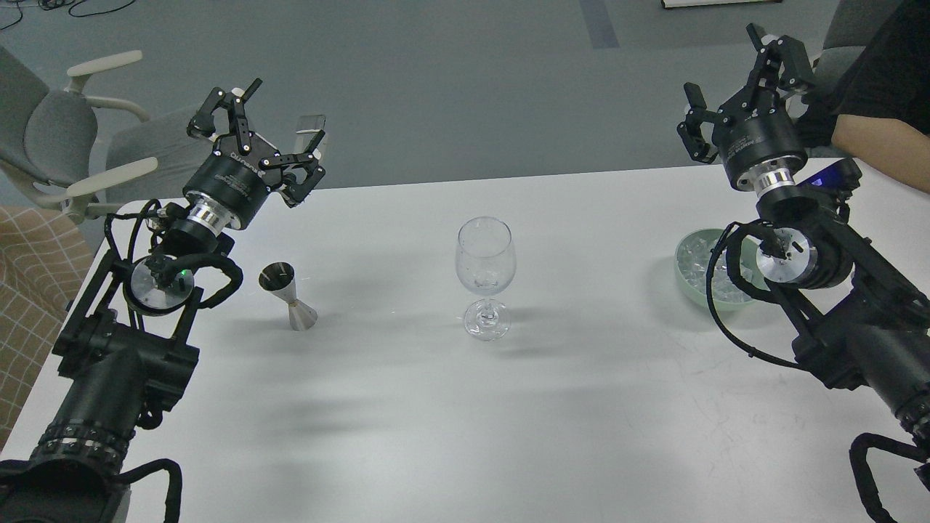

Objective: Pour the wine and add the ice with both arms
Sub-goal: 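Raise the left gripper and open it above the metal jigger, then lower the left gripper and close it around the metal jigger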

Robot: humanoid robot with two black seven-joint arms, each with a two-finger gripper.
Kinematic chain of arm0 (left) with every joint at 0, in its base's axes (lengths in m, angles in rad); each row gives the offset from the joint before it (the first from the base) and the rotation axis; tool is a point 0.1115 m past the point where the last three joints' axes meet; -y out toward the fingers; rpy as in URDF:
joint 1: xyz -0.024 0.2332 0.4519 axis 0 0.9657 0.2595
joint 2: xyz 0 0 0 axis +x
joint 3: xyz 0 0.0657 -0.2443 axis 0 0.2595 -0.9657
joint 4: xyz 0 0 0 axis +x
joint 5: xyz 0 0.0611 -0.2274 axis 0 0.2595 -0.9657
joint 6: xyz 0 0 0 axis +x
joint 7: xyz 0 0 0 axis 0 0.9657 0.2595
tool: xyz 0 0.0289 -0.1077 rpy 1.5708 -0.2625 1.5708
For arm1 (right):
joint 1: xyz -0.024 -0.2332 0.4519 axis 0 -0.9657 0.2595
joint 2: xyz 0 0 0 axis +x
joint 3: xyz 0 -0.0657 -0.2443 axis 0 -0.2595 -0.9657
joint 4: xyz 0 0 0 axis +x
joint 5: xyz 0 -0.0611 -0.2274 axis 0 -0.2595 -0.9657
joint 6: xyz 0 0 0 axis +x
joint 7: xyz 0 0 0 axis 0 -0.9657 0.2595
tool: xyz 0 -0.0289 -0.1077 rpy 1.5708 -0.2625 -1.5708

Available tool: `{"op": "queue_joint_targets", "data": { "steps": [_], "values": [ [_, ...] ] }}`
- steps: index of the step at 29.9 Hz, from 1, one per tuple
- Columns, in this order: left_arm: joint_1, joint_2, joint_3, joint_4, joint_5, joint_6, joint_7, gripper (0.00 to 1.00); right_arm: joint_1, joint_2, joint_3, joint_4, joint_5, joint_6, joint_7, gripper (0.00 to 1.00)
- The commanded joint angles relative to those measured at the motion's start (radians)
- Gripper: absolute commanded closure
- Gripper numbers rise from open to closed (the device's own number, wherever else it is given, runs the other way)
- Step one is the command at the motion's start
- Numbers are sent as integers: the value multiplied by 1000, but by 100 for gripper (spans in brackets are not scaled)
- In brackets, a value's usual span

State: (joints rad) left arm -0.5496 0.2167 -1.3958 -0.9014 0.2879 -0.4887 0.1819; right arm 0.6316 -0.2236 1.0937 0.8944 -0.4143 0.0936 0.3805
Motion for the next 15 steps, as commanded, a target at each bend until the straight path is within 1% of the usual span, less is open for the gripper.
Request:
{"op": "queue_joint_targets", "data": {
  "steps": [1, 5, 6, 8, 10, 12, 13, 14, 15],
  "values": [
    [83, 49, -29, -131, -39, 48, 70, 2, -4, -13, 0, 1, 0, 0, 0, 0],
    [166, 81, -63, -278, -124, 145, 134, 2, -15, -20, 0, 15, 0, 0, 0, 0],
    [198, 85, -81, -324, -136, 174, 140, 2, -17, -20, 0, 18, 0, 0, 0, 0],
    [236, 87, -106, -372, -139, 205, 142, 2, -20, -20, 0, 18, 0, 0, 0, 0],
    [299, 90, -144, -444, -142, 252, 163, 2, -26, -20, 0, 20, 0, 0, 0, 0],
    [374, 81, -198, -539, -154, 324, 215, 2, -27, -20, 0, 20, 0, 0, 0, 0],
    [394, 76, -212, -562, -159, 343, 226, 2, -29, -20, 0, 20, 0, 0, 0, 0],
    [434, 73, -236, -611, -162, 387, 238, 2, -32, -20, 0, 20, 0, 0, 0, 0],
    [454, 72, -247, -634, -164, 409, 241, 2, -33, -20, 0, 20, 0, 0, 0, 0]
  ]
}}
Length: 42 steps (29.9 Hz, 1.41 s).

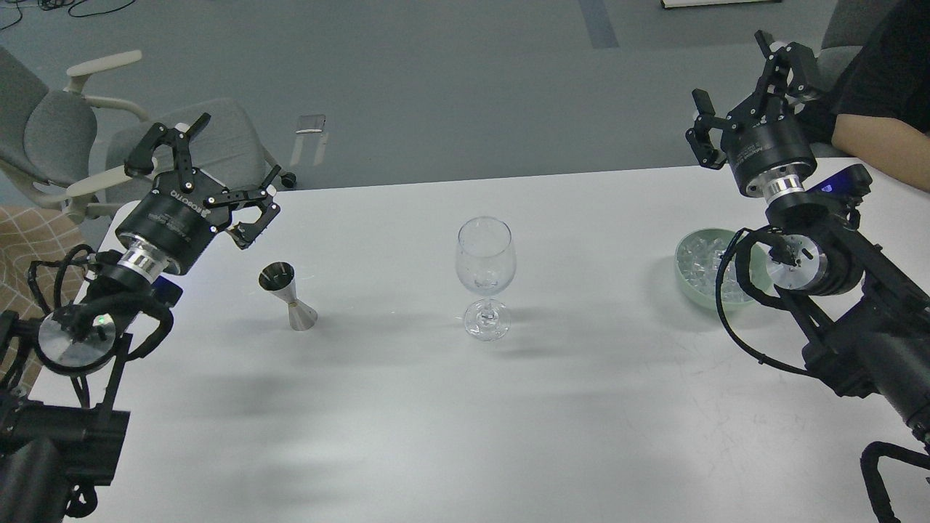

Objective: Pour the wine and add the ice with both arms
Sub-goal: 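Lower the left gripper and close it around the metal jigger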

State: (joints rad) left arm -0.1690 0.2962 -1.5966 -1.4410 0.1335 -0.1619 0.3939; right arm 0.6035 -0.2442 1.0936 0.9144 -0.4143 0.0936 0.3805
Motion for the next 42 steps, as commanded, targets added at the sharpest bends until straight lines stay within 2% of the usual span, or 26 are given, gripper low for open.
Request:
{"op": "queue_joint_targets", "data": {
  "steps": [1, 3, 5, 7, 11, 17, 24, 42],
  "values": [
    [91, -11, -57, -117, -9, 100, 30, 2, -5, 0, 0, 0, 0, 0, 0, 0],
    [138, -23, -86, -170, -12, 148, 34, 2, -8, -1, 0, 0, 0, 0, 0, 0],
    [210, -48, -140, -229, -43, 191, 57, 2, -13, 0, 0, 1, 0, 0, 0, 0],
    [247, -66, -164, -258, -58, 200, 71, 2, -13, 0, 0, 1, 0, 0, 0, 0],
    [373, -140, -200, -288, -61, 193, 76, 2, -13, 0, -1, 1, 0, 0, 0, 0],
    [450, -212, -200, -285, -61, 151, 72, 2, -18, 0, -3, 1, 0, 0, 0, 0],
    [456, -293, -191, -259, -49, 147, 63, 2, -24, 2, -1, 1, 0, -2, 0, 0],
    [321, -296, -174, -26, 21, 130, 53, 1, -28, 6, -8, 0, -4, -2, 0, 0]
  ]
}}
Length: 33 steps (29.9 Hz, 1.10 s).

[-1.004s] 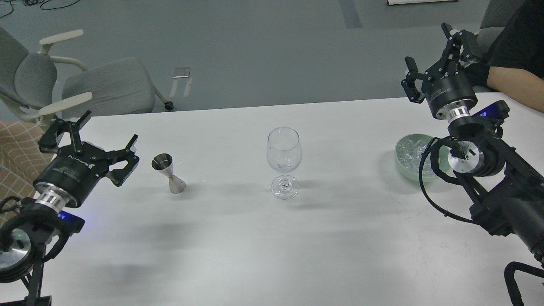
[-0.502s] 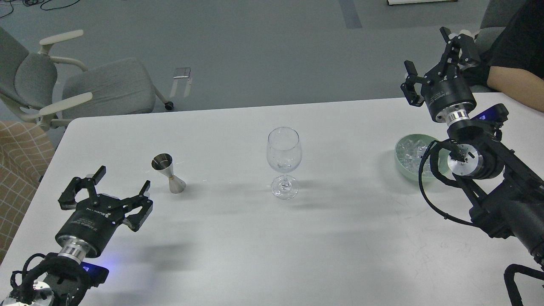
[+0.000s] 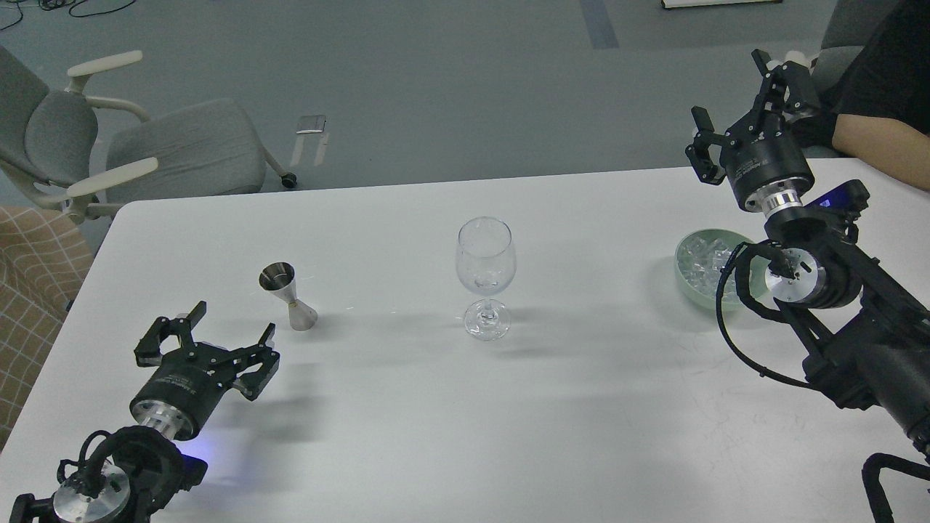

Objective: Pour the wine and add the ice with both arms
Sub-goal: 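Lower the left gripper and close it around the metal jigger, then lift the jigger with the left gripper and carry it toward the wine glass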

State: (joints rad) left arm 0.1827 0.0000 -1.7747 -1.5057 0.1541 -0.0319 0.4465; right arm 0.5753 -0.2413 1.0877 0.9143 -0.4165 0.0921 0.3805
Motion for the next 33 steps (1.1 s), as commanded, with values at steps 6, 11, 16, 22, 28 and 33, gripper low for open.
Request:
{"op": "queue_joint_targets", "data": {
  "steps": [6, 11, 16, 22, 28, 33],
  "values": [
    [-72, 0, 50, 90, 53, 0, -2, 1, -2, 0, -2, 0, -2, -3, 0, 0],
    [-127, 0, 77, 194, 100, -32, -15, 1, -2, 2, -3, 0, -2, -5, 0, 0],
    [-178, 0, 77, 262, 104, -65, -37, 1, -2, -1, -3, 0, -2, -3, 0, 0],
    [-213, 0, 77, 292, 105, -65, -45, 1, -3, -1, -5, -2, -4, -3, -2, 0],
    [-232, 0, 81, 295, 131, -69, -72, 2, -3, -1, -5, 0, -4, -5, -3, 0],
    [-249, 0, 87, 297, 131, -65, -78, 4, -3, -3, -5, 0, -4, -5, -3, 0]
  ]
}}
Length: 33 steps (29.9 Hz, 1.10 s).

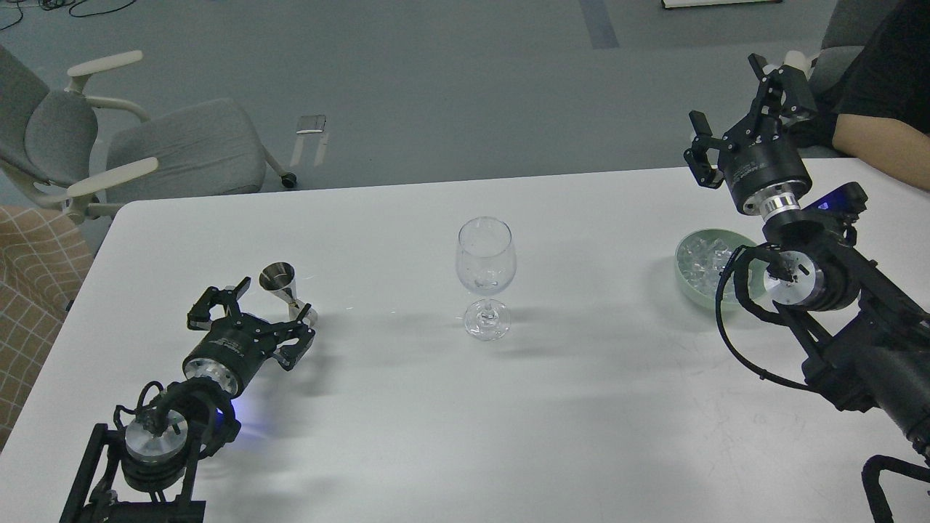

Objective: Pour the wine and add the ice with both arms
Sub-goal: 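Lift the jigger with the left gripper and carry it toward the wine glass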

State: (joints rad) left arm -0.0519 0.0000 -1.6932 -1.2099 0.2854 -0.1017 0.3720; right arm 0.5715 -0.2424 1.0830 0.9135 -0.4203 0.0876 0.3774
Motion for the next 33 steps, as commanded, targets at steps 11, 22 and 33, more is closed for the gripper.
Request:
{"op": "queue_joint_targets", "data": {
  "steps": [11, 22, 33],
  "values": [
    [-26, 0, 15, 15, 2, 11, -16, 21, 1, -2, -1, -1, 0, 0, -2, 0],
    [-26, 0, 52, 15, 0, 8, -67, 48, -1, -1, -2, -1, -2, -2, -2, 0],
    [-22, 0, 56, 15, 2, -1, -73, 67, -7, 0, 0, 1, -2, -2, -3, 0]
  ]
}}
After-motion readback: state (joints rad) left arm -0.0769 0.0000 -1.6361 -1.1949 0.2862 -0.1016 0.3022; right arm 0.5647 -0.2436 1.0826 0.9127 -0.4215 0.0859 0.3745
